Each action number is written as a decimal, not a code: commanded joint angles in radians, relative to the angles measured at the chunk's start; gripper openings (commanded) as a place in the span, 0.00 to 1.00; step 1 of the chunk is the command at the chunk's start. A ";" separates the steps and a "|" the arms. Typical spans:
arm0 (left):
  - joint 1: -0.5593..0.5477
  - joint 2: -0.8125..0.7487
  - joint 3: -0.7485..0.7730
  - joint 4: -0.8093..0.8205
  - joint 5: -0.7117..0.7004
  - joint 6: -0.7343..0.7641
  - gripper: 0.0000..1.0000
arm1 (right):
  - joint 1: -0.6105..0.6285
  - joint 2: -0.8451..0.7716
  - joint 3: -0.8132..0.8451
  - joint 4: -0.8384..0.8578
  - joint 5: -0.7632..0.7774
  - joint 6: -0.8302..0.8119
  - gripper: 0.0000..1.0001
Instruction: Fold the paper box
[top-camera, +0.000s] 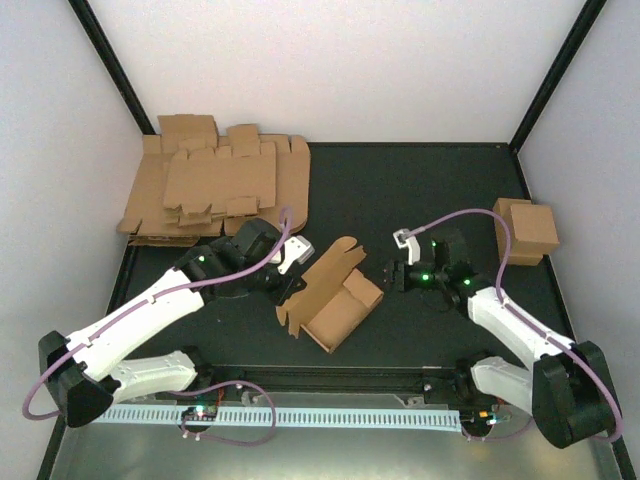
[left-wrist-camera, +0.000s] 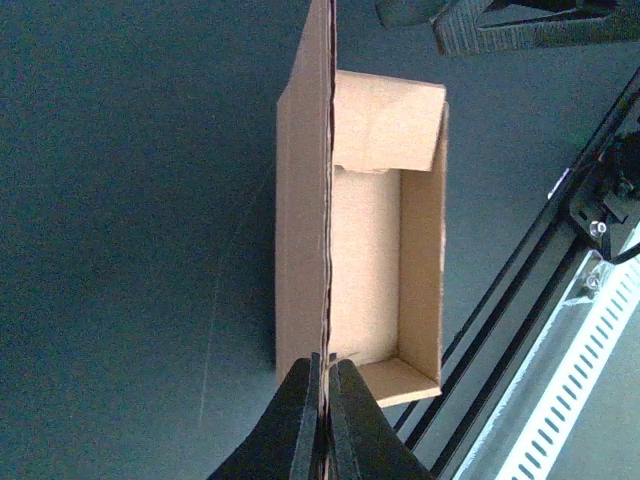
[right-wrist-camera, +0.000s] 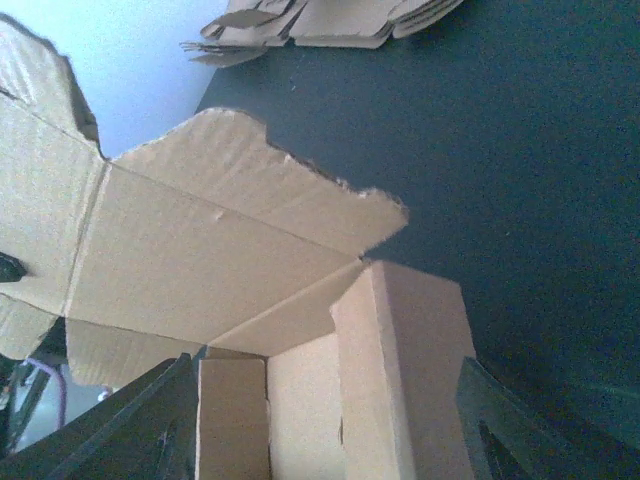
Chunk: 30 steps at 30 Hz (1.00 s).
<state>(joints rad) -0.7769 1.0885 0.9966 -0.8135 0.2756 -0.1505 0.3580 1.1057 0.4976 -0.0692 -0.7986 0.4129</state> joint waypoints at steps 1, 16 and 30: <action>0.011 0.004 0.018 0.022 0.029 -0.001 0.01 | 0.003 -0.037 0.013 -0.040 0.108 -0.046 0.74; 0.013 0.030 0.017 0.034 0.070 -0.001 0.02 | 0.200 0.024 0.019 -0.047 0.427 -0.106 0.74; 0.014 0.076 0.054 0.011 0.080 -0.005 0.01 | 0.261 0.029 0.027 -0.152 0.506 -0.149 0.65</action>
<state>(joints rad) -0.7712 1.1580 1.0000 -0.8074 0.3271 -0.1505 0.5858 1.1313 0.5102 -0.1638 -0.3618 0.2916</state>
